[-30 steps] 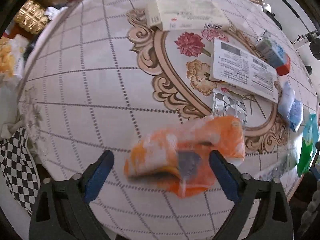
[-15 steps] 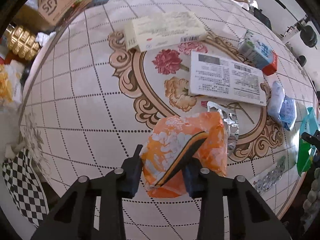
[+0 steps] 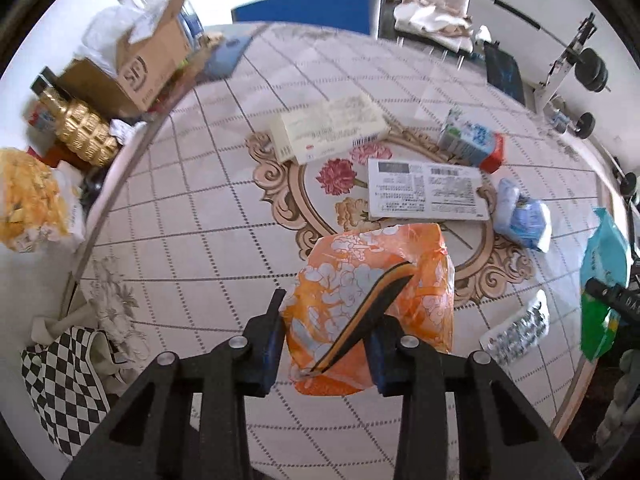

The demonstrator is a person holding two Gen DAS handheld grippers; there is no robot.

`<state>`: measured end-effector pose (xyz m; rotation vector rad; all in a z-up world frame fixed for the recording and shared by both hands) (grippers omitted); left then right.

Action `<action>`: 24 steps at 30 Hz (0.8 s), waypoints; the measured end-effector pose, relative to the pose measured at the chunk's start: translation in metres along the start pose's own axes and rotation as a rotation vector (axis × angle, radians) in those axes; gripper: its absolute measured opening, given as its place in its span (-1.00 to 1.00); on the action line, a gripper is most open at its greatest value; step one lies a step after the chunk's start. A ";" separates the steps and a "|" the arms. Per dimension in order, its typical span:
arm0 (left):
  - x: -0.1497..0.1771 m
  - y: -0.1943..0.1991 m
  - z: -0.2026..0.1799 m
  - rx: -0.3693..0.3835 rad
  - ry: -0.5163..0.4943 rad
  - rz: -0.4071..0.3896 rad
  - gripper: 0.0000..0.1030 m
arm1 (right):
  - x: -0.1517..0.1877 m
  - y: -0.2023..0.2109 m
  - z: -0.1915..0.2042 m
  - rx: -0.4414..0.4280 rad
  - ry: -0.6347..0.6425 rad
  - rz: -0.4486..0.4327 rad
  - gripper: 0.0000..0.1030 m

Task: Collect trash
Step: 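Lift the orange bag with the left tool while the right tool grasps the blue rice bag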

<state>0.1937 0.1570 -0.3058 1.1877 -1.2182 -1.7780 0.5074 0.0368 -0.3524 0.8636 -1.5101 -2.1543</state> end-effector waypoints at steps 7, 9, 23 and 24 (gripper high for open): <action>0.040 0.050 0.036 0.044 -0.009 -0.109 -0.38 | 0.090 0.059 0.060 -0.075 0.114 -0.049 0.39; 0.055 0.061 0.046 0.053 -0.015 -0.133 -0.38 | 0.120 0.077 0.074 -0.092 0.139 -0.061 0.39; 0.231 0.072 0.157 0.091 0.002 -0.075 -0.38 | 0.401 0.105 0.154 -0.148 0.310 0.067 0.37; 0.245 0.063 0.166 0.090 0.019 -0.051 -0.38 | 0.426 0.096 0.158 -0.150 0.334 0.105 0.37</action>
Point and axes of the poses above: each gripper's, at about its wrist camera, not at the fingertips, and y roughly against the way its jaws point, z to its left, x to its underside, the point moved 7 cm from there along -y, roughly the way its jaws point, and after that the axes turned 7 degrees about -x, right-handed, at the moved point
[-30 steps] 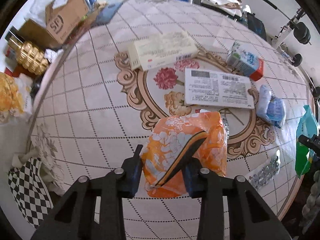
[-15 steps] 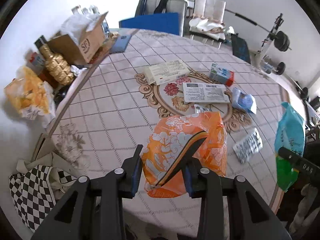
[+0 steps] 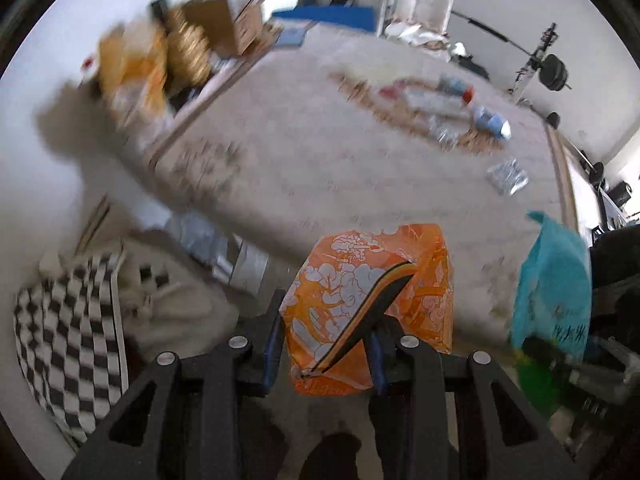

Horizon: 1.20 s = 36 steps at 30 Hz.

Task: Collect trash
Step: 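Lift the orange bag with the left tool while the right tool grasps the blue rice bag, then carry both bags over the trash bin with both tools, then open both tools to drop the bags into the trash bin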

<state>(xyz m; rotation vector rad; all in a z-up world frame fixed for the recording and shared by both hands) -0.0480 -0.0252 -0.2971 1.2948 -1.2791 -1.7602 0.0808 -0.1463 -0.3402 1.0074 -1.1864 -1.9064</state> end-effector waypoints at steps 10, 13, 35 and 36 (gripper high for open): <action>0.125 -0.132 0.059 -0.055 0.146 0.278 -0.38 | 0.151 -0.178 0.008 -0.037 0.071 0.391 0.37; 0.160 -0.206 0.060 -0.054 0.199 0.375 -0.38 | 0.163 -0.250 -0.014 -0.068 0.038 0.447 0.37; 0.225 -0.483 0.063 0.178 0.376 0.673 0.77 | 0.142 -0.543 -0.153 -0.349 -0.390 0.589 1.00; 0.225 -0.481 0.064 0.166 0.371 0.667 0.78 | 0.141 -0.538 -0.154 -0.346 -0.395 0.579 1.00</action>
Point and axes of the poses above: each gripper's, at about its wrist camera, not at the fingertips, and y roughly against the way its jaws point, z to its left, x to its underside, the point moved 7 cm from there along -y, roughly the way its jaws point, and after that the axes turned 7 degrees about -x, right-handed, at the moved point
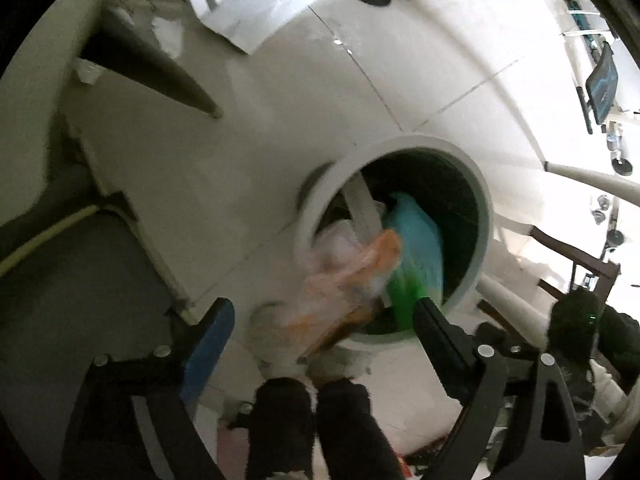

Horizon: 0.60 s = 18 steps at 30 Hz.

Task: Collect trash
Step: 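Open both tools to drop the bags into the trash bin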

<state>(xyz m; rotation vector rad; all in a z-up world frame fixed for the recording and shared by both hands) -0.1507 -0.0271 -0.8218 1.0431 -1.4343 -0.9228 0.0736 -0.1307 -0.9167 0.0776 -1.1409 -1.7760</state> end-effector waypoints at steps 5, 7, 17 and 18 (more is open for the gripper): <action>0.016 0.029 0.015 -0.145 -0.035 -0.131 0.79 | 0.015 0.020 0.019 0.155 0.084 -0.106 1.00; 0.026 0.042 0.014 -0.211 -0.064 -0.216 0.79 | 0.025 0.030 0.030 0.281 0.166 -0.154 1.00; 0.076 0.080 -0.004 -0.361 -0.143 -0.301 0.79 | 0.066 0.086 0.091 0.639 0.434 -0.362 1.00; 0.079 0.086 -0.007 -0.363 -0.141 -0.305 0.79 | 0.070 0.091 0.097 0.648 0.440 -0.371 1.00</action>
Point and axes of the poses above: each gripper's, at about its wrist camera, not at the fingertips, and y roughly against the way its jaws point, z to its left, x to its underside, the point moved 7 cm from there along -y, roughly the way its jaws point, and after that the axes turned 7 degrees about -x, right-handed, at the moved point
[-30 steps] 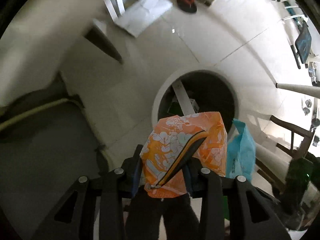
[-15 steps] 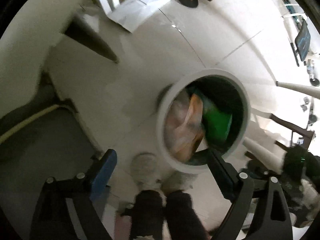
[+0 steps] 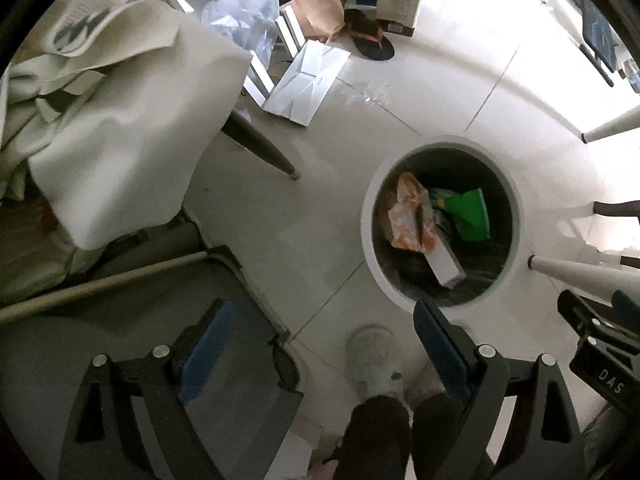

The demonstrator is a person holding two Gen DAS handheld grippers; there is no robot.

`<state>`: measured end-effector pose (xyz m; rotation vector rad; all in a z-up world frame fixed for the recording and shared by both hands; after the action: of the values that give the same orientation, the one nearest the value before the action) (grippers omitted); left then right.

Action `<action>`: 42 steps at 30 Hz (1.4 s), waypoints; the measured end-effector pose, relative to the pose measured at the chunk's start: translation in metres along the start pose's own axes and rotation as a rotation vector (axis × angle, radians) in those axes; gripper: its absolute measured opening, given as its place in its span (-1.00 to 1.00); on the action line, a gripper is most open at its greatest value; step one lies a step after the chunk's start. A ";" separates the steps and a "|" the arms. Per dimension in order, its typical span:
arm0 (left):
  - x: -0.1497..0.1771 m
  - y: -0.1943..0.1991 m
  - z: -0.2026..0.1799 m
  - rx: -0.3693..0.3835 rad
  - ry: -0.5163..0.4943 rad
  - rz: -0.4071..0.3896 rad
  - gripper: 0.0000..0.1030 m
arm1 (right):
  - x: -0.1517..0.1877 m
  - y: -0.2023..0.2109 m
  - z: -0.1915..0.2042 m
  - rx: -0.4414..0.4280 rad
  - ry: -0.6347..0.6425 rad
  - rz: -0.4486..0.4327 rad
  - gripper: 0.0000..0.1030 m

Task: Collect trash
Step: 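Open both tools to drop the bags into the trash bin, then grasp a blister pack with the right tool while the left tool grasps another blister pack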

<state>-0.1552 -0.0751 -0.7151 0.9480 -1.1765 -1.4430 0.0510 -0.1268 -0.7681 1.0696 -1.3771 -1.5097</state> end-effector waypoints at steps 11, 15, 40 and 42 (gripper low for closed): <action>0.026 0.103 0.019 0.027 0.016 -0.045 0.79 | 0.023 0.125 0.018 -0.005 0.026 -0.049 1.00; 0.038 0.153 0.032 0.038 0.006 -0.069 0.79 | 0.035 0.179 0.021 -0.016 0.018 -0.065 1.00; -0.018 0.397 0.053 0.048 -0.003 -0.324 0.79 | -0.020 0.465 -0.034 -0.161 -0.227 -0.255 1.00; -0.044 0.407 0.037 0.040 -0.019 -0.355 0.79 | -0.046 0.471 -0.064 -0.152 -0.287 -0.270 1.00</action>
<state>-0.0937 -0.0333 -0.3103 1.2188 -1.0907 -1.7144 0.1370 -0.1384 -0.2990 1.0021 -1.3188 -1.9964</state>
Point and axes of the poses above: each gripper's, at about its wrist camera, not at the fingertips, and y roughly against the way its jaws point, z to its left, x to its underside, the point moved 7 cm from there along -y, roughly the way its jaws point, and after that the axes turned 7 degrees about -x, right-handed, at the moved point
